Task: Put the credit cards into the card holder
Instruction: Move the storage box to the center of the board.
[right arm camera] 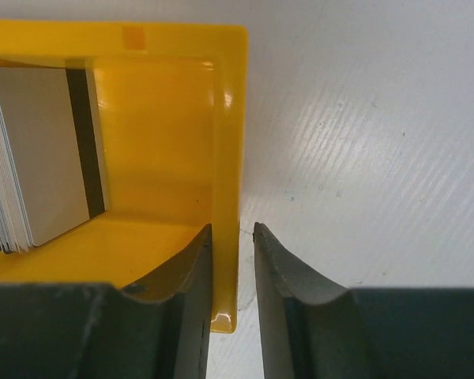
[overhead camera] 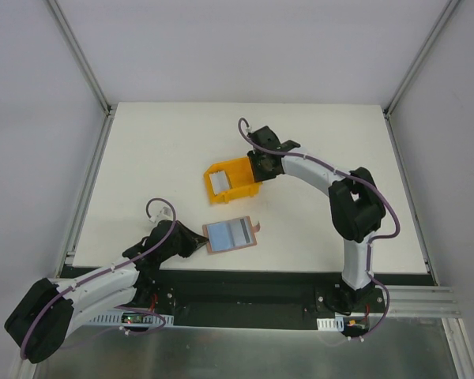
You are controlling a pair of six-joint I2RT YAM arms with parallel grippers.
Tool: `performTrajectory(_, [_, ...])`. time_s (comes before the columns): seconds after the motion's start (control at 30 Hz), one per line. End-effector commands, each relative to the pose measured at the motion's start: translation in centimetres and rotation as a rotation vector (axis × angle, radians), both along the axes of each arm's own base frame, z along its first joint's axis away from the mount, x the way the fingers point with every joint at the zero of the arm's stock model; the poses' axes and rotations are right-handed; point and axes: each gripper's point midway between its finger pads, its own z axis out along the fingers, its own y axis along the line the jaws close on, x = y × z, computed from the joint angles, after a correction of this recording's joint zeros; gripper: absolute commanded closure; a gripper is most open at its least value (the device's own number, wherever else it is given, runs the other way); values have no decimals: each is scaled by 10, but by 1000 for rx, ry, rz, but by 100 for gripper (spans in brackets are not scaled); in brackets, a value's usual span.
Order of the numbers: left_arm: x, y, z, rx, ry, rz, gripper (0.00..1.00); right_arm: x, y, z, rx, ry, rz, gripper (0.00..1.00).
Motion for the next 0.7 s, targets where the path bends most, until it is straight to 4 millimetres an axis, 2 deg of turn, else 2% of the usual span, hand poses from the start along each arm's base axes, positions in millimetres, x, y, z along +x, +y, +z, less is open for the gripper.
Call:
performTrajectory(0.0, [-11,9,-19,45,29,-7,100,2,-15,23,-24,-63,13,74])
performTrajectory(0.07, [-11,9,-19,46,33,-9,100,-1,-20,21,-33,-64,10,79])
performTrajectory(0.23, [-13,8,-20,46,38,-15,100,-8,-35,21,-61,-75,16,84])
performTrajectory(0.4, [-11,5,-15,41,29,-28,100,-16,-51,20,-77,-70,15,84])
performTrajectory(0.57, [-11,-2,-10,20,31,-50,100,-21,-58,22,-78,-71,4,79])
performTrajectory(0.67, [-11,-5,-9,11,36,-66,100,-17,-57,30,-73,-89,19,70])
